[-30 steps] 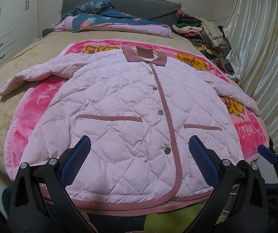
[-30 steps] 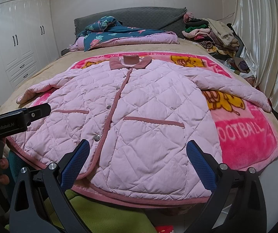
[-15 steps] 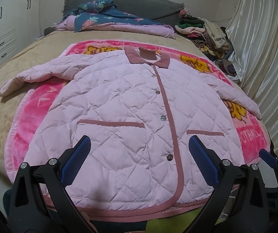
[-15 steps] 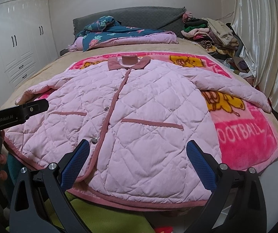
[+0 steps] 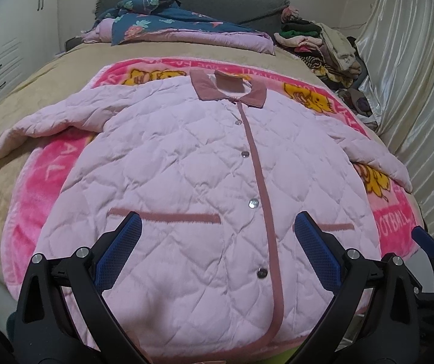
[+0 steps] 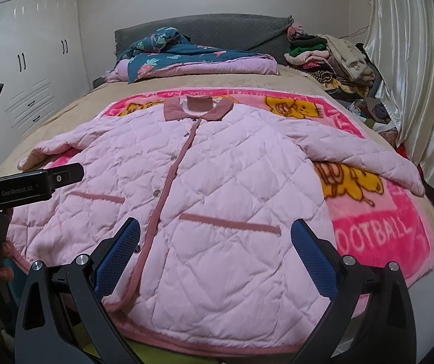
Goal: Fold large clothes
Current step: 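Move the right tool to the jacket sleeve cuff and grasp it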
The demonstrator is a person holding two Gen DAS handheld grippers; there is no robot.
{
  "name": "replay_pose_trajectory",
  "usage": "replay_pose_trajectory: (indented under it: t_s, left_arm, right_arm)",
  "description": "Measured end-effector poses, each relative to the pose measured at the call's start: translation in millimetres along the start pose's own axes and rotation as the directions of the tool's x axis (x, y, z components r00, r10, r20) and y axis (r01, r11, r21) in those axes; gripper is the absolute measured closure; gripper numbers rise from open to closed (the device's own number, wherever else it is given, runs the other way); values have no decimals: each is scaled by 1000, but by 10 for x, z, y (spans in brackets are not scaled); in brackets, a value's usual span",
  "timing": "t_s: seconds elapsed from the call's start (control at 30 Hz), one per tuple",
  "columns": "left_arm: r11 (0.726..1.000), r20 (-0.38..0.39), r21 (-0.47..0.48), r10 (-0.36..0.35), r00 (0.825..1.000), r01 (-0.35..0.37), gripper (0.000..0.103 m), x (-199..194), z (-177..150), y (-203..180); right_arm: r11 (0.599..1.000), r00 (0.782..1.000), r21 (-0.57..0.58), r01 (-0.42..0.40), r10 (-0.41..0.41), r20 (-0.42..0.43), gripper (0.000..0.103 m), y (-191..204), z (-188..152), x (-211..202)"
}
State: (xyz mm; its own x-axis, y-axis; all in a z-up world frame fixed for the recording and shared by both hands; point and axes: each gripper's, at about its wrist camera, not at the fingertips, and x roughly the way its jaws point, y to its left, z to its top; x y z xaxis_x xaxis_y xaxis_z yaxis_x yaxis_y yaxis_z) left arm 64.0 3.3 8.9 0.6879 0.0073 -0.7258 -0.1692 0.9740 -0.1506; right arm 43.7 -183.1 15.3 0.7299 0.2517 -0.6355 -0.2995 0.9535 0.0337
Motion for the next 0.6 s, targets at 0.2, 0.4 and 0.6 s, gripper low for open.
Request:
replay_pose_trajectory:
  t_s: [0.2,0.4,0.6]
  left_arm:
    - [1000,-11,16,-5,1000,5,8,172,175,-99]
    - [999,-28,36,-15,999,16,8,368,322,-215]
    - [998,-37,48,-38,999,39,8,525,498,-340]
  right_arm:
    - [1000,1000,25,9,-9,-3,4,-130,162,175]
    - [998,1000,53,19,-19,1,4,-258,320,337]
    - [996,999,86,34,-34,0,4,-402,473,497]
